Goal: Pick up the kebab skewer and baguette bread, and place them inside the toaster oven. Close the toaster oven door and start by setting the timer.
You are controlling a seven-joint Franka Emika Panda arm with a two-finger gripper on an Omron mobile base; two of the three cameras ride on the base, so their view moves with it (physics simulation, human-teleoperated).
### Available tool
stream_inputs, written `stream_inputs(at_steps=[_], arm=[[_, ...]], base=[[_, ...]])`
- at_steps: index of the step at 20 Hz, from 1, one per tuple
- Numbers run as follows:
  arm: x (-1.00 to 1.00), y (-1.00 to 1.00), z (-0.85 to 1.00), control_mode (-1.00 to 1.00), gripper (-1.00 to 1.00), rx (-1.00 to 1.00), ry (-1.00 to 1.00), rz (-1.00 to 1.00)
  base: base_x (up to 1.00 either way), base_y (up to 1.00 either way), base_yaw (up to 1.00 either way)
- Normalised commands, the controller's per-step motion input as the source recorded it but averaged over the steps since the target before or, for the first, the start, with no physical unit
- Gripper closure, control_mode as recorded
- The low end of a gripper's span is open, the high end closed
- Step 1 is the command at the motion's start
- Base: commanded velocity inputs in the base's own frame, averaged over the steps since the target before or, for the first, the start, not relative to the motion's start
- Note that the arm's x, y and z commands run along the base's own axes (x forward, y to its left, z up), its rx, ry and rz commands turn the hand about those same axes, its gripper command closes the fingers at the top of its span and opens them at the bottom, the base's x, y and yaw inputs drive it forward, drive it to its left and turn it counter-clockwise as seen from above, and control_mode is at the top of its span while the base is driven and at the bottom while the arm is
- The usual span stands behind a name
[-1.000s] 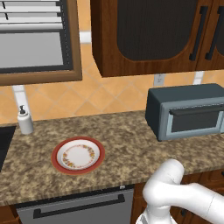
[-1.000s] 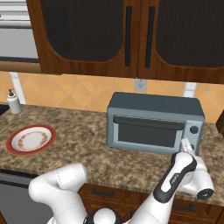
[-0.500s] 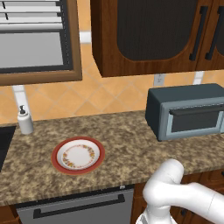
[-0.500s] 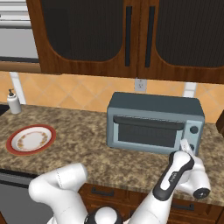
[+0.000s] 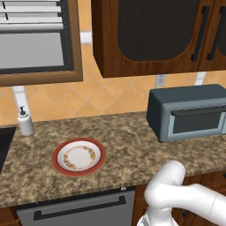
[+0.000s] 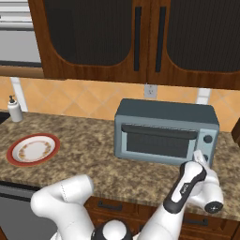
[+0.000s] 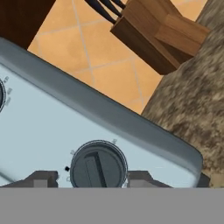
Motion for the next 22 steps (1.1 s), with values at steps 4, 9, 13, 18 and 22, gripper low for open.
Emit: stream_inputs(at_steps=[4, 9, 13, 18, 22], arm=[[0.0, -0.12, 0.14, -1.0, -1.0, -0.03, 0.05, -0.05], [0.01, -0.06, 0.07, -1.0, -1.0, -0.01, 0.05, -0.02], [0.04, 0.01, -0.01, -1.0, -1.0, -0.01, 0.02, 0.0], [0.15, 0.12, 0.0, -1.0, -1.0, 0.0, 0.0, 0.0], [0.39, 0.17, 0.0, -1.0, 1.0, 0.0, 0.03, 0.0]], base=[[0.0, 0.0, 0.0], [0.0, 0.0, 0.0], [0.0, 0.0, 0.0], [0.0, 0.0, 0.0], [0.0, 0.0, 0.0]])
